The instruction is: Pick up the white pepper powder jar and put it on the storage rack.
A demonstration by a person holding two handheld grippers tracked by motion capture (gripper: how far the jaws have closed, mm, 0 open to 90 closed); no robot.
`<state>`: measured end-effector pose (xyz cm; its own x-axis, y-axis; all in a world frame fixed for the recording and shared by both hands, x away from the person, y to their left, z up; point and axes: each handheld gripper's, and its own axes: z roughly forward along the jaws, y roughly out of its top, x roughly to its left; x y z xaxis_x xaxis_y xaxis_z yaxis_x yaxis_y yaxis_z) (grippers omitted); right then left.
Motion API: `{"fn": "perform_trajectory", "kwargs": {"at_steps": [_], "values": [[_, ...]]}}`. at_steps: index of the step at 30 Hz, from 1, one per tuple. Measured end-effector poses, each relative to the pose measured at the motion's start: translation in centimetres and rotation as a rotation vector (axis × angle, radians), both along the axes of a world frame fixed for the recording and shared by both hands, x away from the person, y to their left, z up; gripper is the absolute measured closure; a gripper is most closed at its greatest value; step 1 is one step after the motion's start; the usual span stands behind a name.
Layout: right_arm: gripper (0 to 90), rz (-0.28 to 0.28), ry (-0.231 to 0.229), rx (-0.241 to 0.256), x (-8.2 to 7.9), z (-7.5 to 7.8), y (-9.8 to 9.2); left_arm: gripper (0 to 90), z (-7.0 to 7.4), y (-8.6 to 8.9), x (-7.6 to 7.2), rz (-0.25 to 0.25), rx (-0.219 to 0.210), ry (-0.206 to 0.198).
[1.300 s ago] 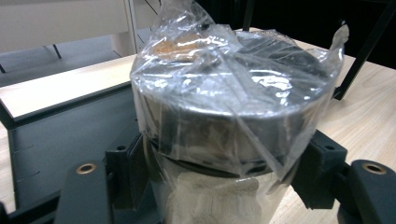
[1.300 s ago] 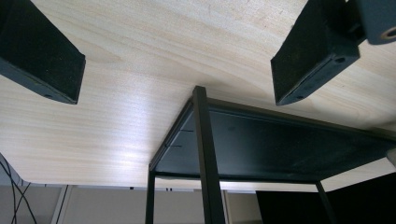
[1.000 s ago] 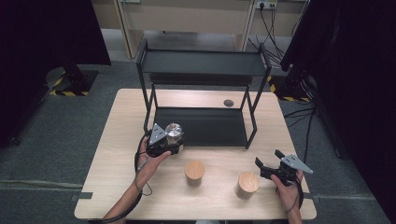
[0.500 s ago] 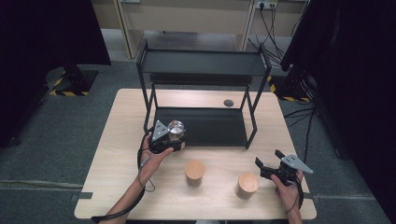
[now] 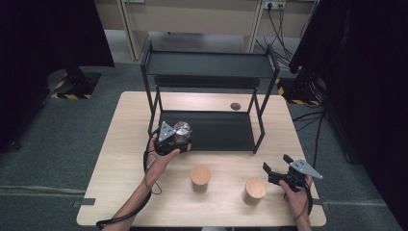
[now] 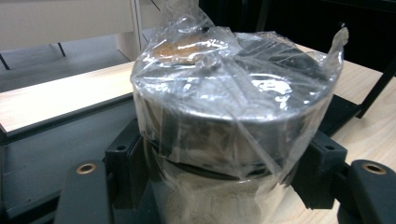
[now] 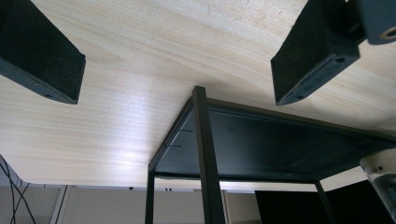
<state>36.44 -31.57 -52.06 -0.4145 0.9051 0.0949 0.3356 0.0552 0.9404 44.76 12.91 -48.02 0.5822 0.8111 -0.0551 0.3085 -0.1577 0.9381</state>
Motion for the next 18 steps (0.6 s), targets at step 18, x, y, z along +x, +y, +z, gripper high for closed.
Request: {"fn": "perform_trajectory", "kwargs": {"at_steps": [18], "values": [[3.3,0.002,0.000,0.001,0.0,0.0,0.0,31.3,-0.2,-0.4,2.3,0.055,0.000,0.004]]}}
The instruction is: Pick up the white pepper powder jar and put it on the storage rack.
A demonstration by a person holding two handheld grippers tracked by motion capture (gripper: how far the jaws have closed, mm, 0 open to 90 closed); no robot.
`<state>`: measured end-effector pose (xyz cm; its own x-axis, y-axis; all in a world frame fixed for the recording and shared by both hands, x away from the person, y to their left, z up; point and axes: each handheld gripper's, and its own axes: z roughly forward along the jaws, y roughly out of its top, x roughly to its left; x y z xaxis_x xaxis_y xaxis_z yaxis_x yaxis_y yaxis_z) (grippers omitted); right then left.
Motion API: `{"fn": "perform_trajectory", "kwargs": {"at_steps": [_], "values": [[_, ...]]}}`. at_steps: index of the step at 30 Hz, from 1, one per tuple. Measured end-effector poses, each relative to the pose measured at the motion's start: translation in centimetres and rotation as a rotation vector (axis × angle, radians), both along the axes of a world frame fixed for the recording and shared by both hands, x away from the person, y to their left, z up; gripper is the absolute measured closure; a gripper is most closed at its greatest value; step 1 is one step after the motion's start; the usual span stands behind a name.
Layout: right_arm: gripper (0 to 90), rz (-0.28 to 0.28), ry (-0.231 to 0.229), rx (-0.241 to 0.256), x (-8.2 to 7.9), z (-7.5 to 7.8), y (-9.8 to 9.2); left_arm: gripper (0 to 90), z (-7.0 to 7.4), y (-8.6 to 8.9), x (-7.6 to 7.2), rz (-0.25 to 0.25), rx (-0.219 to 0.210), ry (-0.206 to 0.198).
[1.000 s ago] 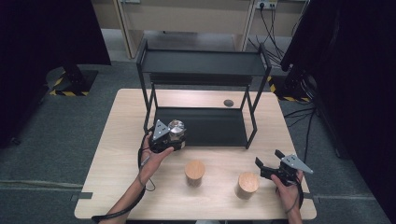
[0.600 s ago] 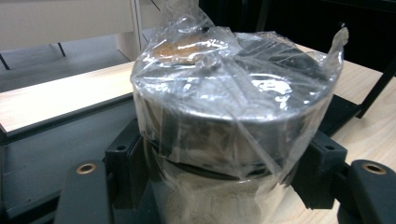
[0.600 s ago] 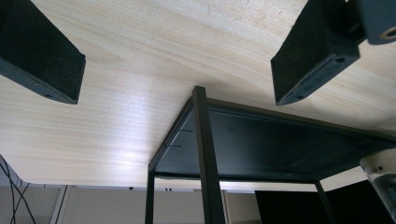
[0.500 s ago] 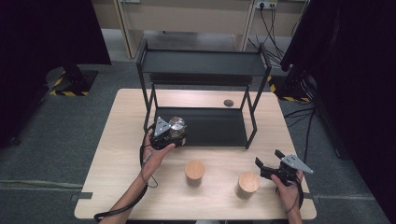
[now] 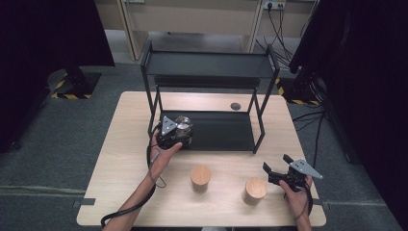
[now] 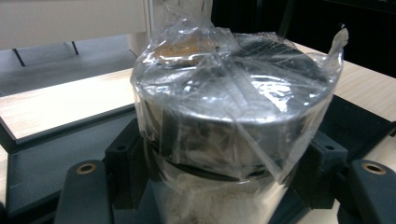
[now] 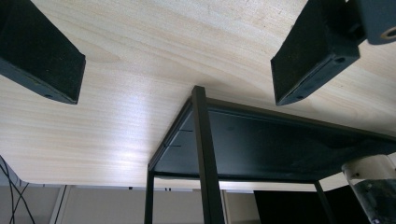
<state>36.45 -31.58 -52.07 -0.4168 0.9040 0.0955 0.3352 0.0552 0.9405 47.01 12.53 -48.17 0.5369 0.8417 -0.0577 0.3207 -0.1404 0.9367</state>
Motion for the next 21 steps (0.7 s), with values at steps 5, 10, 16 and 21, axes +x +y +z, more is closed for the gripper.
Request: {"fn": "perform_trajectory", "kwargs": {"at_steps": [5,10,16,21], "values": [[3.2,0.000,0.000,0.000,0.0,0.0,0.0,31.3,0.0,-0.2,0.6,0.006,0.006,-0.002],[3.2,0.000,0.001,0.001,0.0,0.0,0.0,31.3,0.0,-0.2,1.1,0.016,0.007,0.000],[3.3,0.000,0.001,0.002,0.0,0.0,0.0,31.3,-0.3,0.0,1.7,0.034,0.011,0.005],[3.3,-0.001,0.001,0.003,0.0,0.0,0.0,31.3,-0.5,-0.1,2.2,0.045,0.017,0.006]]}}
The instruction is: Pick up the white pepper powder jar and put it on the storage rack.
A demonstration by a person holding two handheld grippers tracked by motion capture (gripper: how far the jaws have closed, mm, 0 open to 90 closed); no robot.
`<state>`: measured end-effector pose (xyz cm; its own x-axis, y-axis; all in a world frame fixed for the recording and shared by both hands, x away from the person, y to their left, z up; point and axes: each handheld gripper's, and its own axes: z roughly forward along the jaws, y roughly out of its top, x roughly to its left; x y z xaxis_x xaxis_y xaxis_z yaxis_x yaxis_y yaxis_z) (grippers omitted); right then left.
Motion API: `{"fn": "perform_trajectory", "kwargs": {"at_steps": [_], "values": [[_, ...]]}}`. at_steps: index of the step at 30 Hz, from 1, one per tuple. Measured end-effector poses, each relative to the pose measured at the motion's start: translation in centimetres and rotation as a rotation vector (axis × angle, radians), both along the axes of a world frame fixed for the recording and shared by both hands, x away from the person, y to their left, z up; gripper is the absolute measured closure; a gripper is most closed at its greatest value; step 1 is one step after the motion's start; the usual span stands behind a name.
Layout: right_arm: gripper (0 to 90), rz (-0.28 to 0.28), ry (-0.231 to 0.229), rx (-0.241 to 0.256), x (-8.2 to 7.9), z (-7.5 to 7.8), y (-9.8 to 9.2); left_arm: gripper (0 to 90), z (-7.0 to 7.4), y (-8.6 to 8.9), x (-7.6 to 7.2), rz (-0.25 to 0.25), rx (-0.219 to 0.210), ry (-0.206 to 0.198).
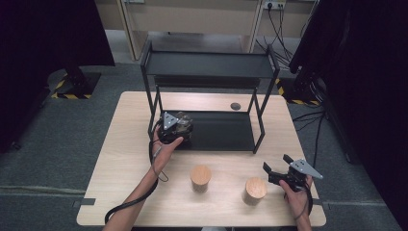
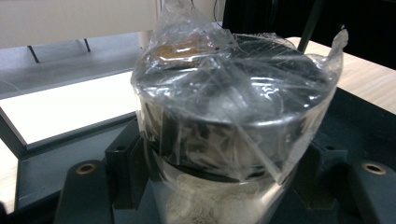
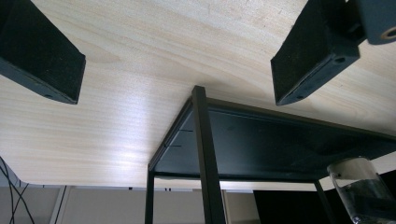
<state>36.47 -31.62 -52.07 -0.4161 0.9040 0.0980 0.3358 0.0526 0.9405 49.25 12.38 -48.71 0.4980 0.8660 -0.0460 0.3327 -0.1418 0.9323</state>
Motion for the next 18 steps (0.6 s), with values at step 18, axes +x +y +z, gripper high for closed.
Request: {"fn": "perform_trajectory", "kwargs": {"at_steps": [18], "values": [[3.3,0.002,0.000,0.002,0.0,0.0,0.0,31.3,-0.5,0.2,1.1,0.043,0.015,0.003]]}}
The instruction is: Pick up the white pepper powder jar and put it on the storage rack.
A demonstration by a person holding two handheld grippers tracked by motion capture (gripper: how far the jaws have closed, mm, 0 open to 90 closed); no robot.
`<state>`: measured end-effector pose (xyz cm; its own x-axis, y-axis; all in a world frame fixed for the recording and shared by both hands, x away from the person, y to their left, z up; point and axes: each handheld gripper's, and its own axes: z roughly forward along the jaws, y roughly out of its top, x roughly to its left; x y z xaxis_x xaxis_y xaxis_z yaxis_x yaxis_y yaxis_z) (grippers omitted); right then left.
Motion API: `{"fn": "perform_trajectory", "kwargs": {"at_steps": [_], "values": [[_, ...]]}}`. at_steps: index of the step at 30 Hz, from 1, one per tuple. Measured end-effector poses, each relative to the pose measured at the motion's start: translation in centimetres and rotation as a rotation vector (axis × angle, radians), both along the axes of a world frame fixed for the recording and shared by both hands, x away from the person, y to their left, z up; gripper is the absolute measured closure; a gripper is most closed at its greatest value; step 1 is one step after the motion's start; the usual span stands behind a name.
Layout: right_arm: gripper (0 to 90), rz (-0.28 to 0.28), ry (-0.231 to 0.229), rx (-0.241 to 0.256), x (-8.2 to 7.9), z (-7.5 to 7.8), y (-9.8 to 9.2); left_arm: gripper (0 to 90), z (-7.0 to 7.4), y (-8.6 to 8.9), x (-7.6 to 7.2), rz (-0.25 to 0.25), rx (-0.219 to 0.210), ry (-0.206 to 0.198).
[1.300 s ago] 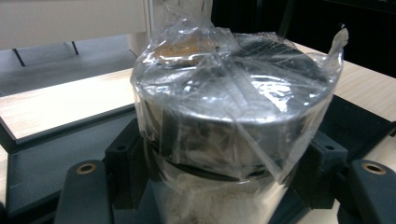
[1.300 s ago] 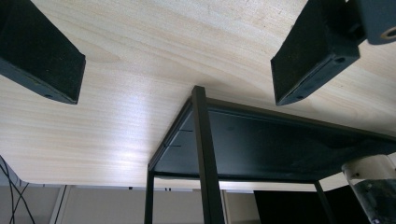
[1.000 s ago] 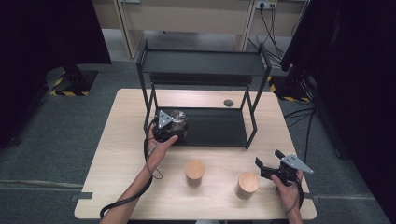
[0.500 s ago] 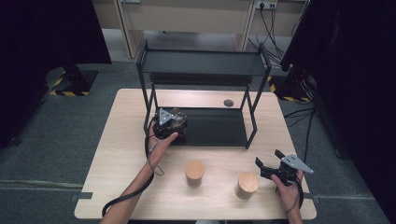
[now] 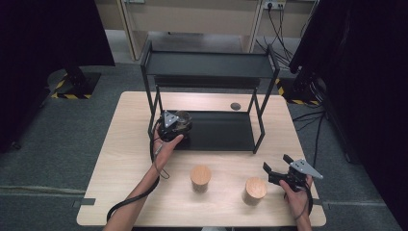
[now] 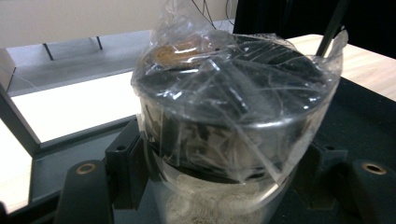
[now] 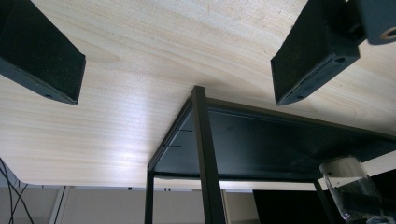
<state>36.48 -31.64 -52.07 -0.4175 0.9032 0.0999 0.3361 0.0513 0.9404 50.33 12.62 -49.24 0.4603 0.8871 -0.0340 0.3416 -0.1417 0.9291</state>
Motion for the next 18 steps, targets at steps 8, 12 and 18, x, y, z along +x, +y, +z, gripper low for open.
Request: {"fn": "perform_trajectory", "kwargs": {"at_steps": [8,12,18], "values": [[3.3,0.000,0.000,-0.002,-0.01,0.00,0.01,31.3,-0.50,0.09,0.34,0.011,0.006,0.011],[3.3,0.000,0.000,-0.001,0.00,0.00,0.01,31.3,-0.67,-0.03,0.50,0.015,0.002,0.011],[3.3,0.001,0.000,-0.001,-0.01,0.00,0.02,31.4,-0.97,-0.24,0.69,0.012,0.012,0.009]]}}
